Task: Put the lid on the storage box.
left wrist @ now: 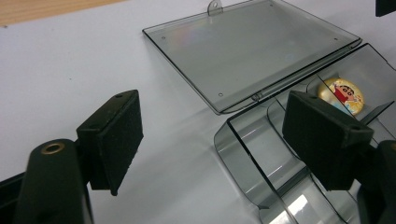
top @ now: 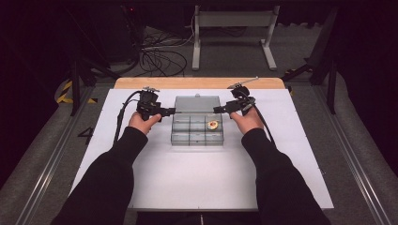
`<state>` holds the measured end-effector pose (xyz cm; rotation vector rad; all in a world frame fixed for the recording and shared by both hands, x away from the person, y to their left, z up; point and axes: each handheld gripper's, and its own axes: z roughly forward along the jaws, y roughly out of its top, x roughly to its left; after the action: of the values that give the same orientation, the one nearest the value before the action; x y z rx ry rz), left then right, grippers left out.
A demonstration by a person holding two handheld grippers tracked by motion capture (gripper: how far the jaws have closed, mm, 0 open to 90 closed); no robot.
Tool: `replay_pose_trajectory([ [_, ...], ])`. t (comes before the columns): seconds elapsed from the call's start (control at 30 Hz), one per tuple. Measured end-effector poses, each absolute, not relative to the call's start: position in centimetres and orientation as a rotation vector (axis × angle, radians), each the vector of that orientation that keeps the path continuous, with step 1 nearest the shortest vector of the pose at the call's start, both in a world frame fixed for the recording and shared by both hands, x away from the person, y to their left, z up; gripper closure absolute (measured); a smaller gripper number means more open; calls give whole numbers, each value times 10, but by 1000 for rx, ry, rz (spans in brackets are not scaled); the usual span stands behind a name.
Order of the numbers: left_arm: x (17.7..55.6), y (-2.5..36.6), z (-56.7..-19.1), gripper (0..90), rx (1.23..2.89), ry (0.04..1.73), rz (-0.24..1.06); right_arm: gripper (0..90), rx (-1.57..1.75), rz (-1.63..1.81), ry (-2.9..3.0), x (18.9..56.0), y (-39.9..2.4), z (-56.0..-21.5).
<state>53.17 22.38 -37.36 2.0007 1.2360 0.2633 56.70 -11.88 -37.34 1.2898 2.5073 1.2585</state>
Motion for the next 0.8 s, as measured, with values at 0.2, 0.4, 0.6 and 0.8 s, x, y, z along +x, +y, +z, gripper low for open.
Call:
replay_pose_trajectory([
  [0.2, 539, 215, -376, 215, 1998, 1260, 227, 187, 1312, 1282, 2505, 572, -114, -377],
  [0.4, 545, 209, -379, 217, 1994, 1267, 181, 183, 1338, 1283, 2509, 575, -109, -383],
  [0.6, 550, 202, -383, 213, 1986, 1294, 171, 167, 1349, 1268, 2514, 577, -106, -388],
  [0.8, 554, 198, -390, 208, 1981, 1308, 133, 135, 1359, 1259, 2521, 579, -104, -393],
])
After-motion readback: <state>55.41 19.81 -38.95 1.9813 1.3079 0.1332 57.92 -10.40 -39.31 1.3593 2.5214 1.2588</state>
